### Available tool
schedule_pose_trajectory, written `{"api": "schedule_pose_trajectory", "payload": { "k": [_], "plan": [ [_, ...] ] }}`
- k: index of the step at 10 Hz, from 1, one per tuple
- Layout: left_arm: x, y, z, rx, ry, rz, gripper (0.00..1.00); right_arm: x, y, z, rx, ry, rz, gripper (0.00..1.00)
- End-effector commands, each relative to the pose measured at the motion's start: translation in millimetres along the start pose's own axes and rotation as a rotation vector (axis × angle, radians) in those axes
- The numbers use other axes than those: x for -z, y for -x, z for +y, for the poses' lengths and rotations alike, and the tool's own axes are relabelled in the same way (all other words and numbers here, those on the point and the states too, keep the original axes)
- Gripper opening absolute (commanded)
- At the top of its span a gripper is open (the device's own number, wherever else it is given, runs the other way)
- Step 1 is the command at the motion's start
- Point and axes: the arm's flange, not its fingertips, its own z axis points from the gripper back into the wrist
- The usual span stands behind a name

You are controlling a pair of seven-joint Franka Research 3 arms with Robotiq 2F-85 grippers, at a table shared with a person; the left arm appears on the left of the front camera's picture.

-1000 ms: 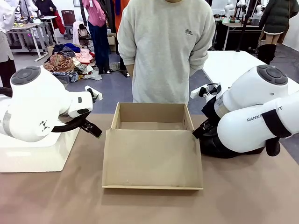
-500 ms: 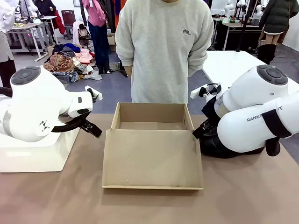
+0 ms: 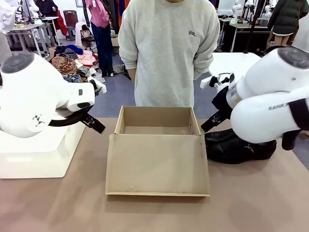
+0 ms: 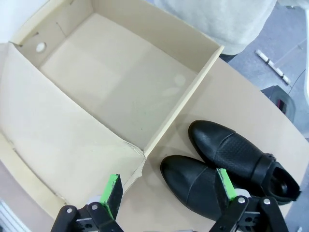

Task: Pack the shoes into the box.
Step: Place one shoe of the Shoes into the Shoes Box.

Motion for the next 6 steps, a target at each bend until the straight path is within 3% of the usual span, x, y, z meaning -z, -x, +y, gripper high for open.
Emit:
{"api": "schedule_pose_trajectory", "payload": {
  "k": [1, 4, 6],
  "plan": [
    [-36.6, -6.4, -0.7, 0.037, -0.041, 0.003, 1.0, -32.9, -10.4, -4.6, -0.024, -0.034, -0.023, 1.0],
    [-84.2, -13.5, -8.6, 0.083, -0.065, -0.039, 1.0, -70.3, -16.7, -3.3, -0.069, -0.034, -0.055, 1.0],
    [-95.8, -16.5, -7.9, 0.09, -0.07, -0.04, 1.0, -73.9, -16.5, -3.3, -0.08, -0.049, -0.057, 1.0]
  ]
}}
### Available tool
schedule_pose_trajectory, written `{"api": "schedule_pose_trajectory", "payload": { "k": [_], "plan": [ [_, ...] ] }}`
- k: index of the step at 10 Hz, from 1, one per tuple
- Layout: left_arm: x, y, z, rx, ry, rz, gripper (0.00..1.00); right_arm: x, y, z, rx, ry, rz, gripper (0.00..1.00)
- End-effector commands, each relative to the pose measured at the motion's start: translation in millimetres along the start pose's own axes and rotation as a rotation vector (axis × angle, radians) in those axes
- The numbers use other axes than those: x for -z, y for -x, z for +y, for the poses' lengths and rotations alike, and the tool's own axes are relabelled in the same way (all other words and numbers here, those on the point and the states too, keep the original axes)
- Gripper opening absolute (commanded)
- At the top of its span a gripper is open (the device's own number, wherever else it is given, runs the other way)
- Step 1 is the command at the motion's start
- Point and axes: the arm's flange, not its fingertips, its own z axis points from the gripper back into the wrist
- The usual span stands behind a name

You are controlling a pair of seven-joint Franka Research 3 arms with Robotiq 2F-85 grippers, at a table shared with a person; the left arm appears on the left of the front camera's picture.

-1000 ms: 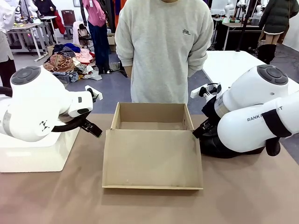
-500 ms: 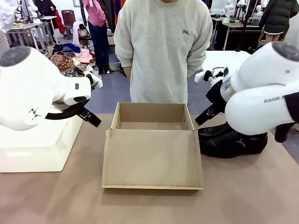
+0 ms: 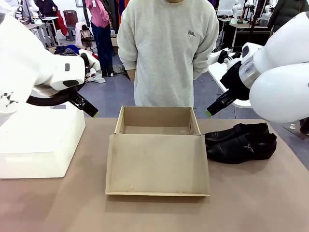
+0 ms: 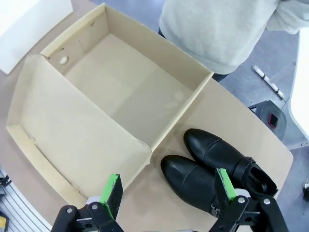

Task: Pack the shoes into the box.
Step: Place one shoe of the Shoes into the Shoes Box.

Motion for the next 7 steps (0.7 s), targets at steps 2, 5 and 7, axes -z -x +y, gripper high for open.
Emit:
{"api": "schedule_pose_trajectory", "payload": {
  "k": [2, 5, 7],
  "plan": [
    [-12.6, 2.8, 11.2, 0.08, 0.025, -0.013, 1.0, -8.4, 5.5, -9.1, -0.087, -0.126, -0.047, 1.0],
    [-39.1, 1.0, 36.9, 0.212, 0.161, -0.075, 1.0, -32.4, 4.1, -19.4, -0.177, -0.254, -0.129, 1.0],
    [-50.4, -1.0, 48.4, 0.277, 0.265, -0.102, 1.0, -45.8, 1.2, -29.4, -0.227, -0.298, -0.158, 1.0]
  ]
}}
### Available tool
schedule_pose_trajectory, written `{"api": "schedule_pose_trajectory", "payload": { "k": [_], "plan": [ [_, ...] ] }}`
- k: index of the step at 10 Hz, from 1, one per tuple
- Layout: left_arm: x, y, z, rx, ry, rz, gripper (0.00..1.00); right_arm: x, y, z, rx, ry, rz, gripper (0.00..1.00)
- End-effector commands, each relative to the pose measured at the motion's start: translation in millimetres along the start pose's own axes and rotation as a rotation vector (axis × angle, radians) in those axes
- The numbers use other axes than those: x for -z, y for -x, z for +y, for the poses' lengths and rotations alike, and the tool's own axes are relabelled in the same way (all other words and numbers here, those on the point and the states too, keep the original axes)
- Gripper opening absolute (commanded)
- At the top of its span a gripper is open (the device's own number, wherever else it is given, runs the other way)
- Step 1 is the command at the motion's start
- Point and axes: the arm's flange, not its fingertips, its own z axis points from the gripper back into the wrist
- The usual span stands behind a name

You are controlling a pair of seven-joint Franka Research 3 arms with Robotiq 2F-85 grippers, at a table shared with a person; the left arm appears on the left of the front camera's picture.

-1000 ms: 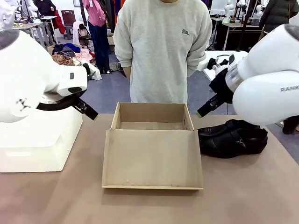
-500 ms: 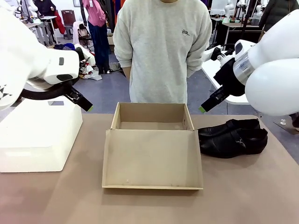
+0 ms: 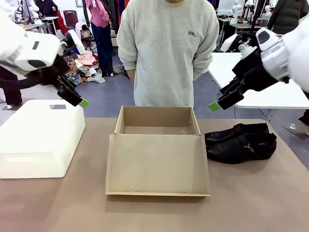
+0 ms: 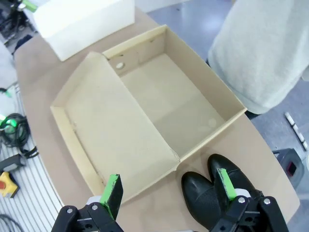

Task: Pack the shoes into the box.
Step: Place one shoe of the Shoes into the Shoes Box.

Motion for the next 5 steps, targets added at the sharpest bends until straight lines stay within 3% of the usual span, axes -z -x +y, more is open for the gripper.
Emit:
{"api": "schedule_pose_trajectory", "payload": {
  "k": [1, 5],
  "plan": [
    [-14.1, 1.9, 15.0, 0.052, 0.133, -0.022, 1.0, -12.0, -2.6, -17.8, -0.059, -0.087, -0.025, 1.0],
    [-33.3, -4.9, 35.9, 0.077, 0.239, -0.051, 1.0, -29.2, -10.8, -32.1, -0.103, -0.171, -0.076, 1.0]
  ]
}}
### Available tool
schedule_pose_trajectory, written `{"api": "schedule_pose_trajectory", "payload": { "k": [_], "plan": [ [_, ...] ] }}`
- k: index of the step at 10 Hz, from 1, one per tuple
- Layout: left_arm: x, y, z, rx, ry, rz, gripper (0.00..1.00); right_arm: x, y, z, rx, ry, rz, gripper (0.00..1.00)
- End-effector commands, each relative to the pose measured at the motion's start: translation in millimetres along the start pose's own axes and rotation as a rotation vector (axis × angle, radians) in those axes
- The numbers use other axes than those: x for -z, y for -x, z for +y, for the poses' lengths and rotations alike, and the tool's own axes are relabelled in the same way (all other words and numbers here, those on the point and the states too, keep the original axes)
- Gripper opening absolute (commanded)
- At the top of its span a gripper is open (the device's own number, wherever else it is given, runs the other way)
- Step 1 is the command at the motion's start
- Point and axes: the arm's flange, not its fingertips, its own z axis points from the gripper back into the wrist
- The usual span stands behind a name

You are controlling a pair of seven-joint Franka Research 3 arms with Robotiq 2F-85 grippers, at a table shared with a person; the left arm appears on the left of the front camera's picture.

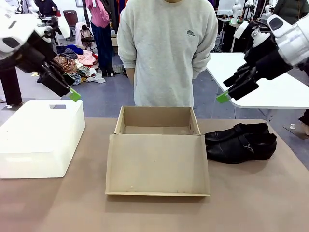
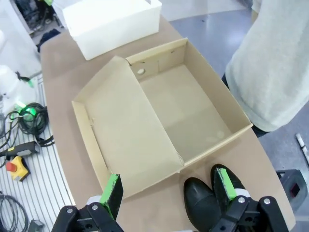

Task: Pack the shoes into the box.
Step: Place one shoe of the Shoes into the Shoes Box.

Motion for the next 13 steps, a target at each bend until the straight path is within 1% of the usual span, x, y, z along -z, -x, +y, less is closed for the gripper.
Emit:
{"api": "schedule_pose_trajectory", "payload": {
  "k": [1, 4, 6, 7, 8, 13],
  "plan": [
    [-8.0, -1.5, 8.7, 0.028, 0.033, -0.019, 1.0, -8.2, -4.8, -11.1, -0.03, -0.067, -0.044, 1.0],
    [-15.9, 10.4, 11.9, 0.082, 0.058, -0.059, 1.0, -14.6, -7.4, -15.1, -0.053, -0.119, -0.062, 1.0],
    [-18.9, 15.0, 12.2, 0.107, 0.058, -0.069, 1.0, -14.5, -7.4, -14.8, -0.059, -0.138, -0.073, 1.0],
    [-18.9, 14.4, 13.3, 0.105, 0.059, -0.076, 1.0, -14.1, -7.6, -14.2, -0.05, -0.136, -0.076, 1.0],
    [-18.7, 11.4, 13.0, 0.084, 0.042, -0.05, 1.0, -14.6, -5.3, -7.7, -0.037, -0.116, -0.061, 1.0],
    [-18.7, 11.4, 13.0, 0.084, 0.042, -0.05, 1.0, -14.6, -5.3, -7.7, -0.037, -0.116, -0.061, 1.0]
  ]
}}
